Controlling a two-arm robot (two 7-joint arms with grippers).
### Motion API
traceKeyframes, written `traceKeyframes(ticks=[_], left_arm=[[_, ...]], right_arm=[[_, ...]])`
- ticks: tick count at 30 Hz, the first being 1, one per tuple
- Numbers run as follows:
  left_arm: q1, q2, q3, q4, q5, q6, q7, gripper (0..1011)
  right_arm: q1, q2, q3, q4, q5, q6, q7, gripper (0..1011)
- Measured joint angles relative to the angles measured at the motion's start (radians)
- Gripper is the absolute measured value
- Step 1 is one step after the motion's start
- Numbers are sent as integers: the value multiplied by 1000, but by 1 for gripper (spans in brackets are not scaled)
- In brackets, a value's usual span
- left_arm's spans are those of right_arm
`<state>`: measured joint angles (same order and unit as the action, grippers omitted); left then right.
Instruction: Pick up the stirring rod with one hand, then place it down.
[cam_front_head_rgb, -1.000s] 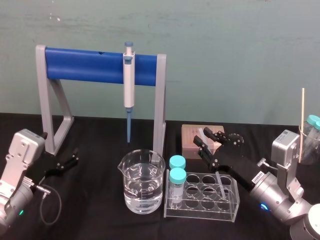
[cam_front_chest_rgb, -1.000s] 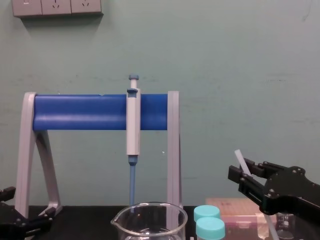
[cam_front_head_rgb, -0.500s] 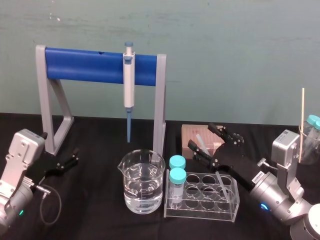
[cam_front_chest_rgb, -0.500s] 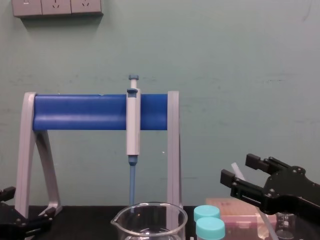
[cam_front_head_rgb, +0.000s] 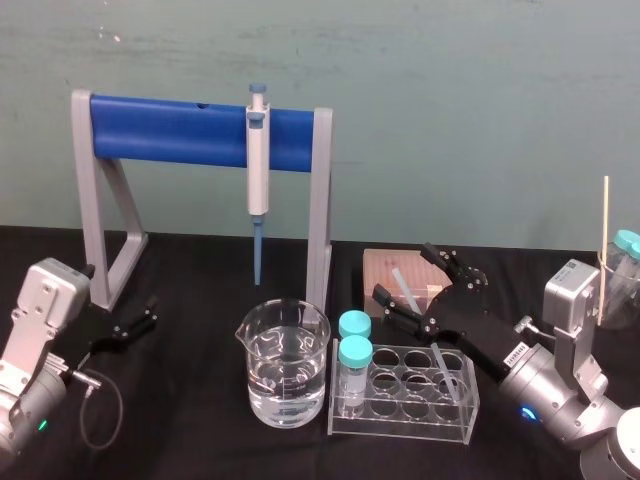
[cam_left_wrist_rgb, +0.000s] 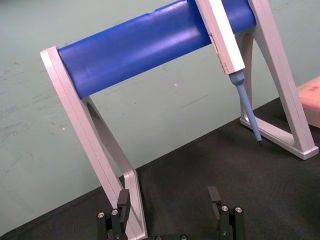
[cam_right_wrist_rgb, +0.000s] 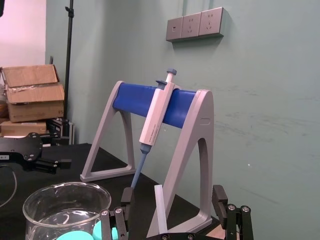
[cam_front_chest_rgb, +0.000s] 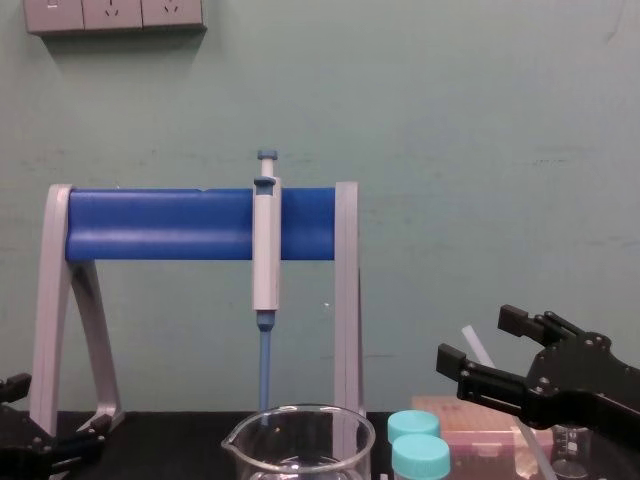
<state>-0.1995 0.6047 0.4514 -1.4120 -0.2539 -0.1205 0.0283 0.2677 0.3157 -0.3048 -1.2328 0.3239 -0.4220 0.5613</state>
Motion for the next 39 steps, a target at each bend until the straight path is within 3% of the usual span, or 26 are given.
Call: traceKeyframes(ticks=[5,12,15,20,31,39], left_arm=[[0,0,0,0,0,0,0,1000],[0,0,0,0,0,0,0,1000],[0,0,0,0,0,0,0,1000],[0,0,0,0,0,0,0,1000],[0,0,0,0,0,0,0,1000],[0,0,0,0,0,0,0,1000]], right_arm=[[0,-1,0,-5,1,-4,0,1000],[0,-10,14,-39,-17,-84,-16,1000],[-6,-19,33,-64,-25,-131,-35,1000],[-26,-25,67,-102,-40,-141,-74,1000],[-119,-4,152,-184,-97,-43,-171,1000],[-179,10,181,-207,-127,34,-204,1000]])
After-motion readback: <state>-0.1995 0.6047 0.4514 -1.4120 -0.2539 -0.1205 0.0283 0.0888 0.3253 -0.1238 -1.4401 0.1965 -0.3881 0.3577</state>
